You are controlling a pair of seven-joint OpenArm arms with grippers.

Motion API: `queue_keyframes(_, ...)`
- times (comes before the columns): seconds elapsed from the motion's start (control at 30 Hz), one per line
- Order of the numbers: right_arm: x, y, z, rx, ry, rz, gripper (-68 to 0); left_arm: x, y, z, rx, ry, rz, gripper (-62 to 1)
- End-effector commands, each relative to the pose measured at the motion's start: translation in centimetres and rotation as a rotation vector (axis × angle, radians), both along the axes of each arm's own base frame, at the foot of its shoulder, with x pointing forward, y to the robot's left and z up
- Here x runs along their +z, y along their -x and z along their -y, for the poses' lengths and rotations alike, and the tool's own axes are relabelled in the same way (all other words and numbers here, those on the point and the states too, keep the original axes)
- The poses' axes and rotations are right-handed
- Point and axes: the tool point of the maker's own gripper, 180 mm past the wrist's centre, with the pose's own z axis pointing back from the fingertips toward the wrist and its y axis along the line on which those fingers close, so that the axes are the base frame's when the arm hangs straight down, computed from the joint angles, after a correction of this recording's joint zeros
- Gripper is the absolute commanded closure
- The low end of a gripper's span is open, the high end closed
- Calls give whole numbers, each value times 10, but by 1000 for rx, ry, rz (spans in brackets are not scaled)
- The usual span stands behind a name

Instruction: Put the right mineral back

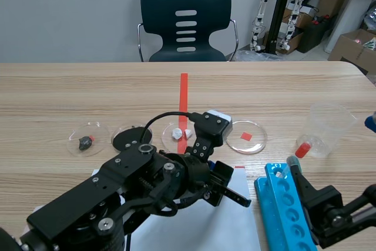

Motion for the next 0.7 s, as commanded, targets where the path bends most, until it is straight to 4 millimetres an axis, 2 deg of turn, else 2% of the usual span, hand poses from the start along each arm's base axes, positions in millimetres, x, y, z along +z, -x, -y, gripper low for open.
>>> queue_keyframes(0.0,11,-5,-1,0,-8,42,-679,12,-8,6,0,27,31,-111)
queue_keyframes(0.17,11,-5,-1,-1,-9,42,-679,4,-9,-1,23,0,16,-111)
queue_keyframes(0.33,11,-5,-1,-1,-9,42,-679,5,-9,0,23,2,18,-112)
queue_keyframes(0.67,11,-5,-1,-1,-9,42,-679,1,-6,-1,19,-12,-3,-244)
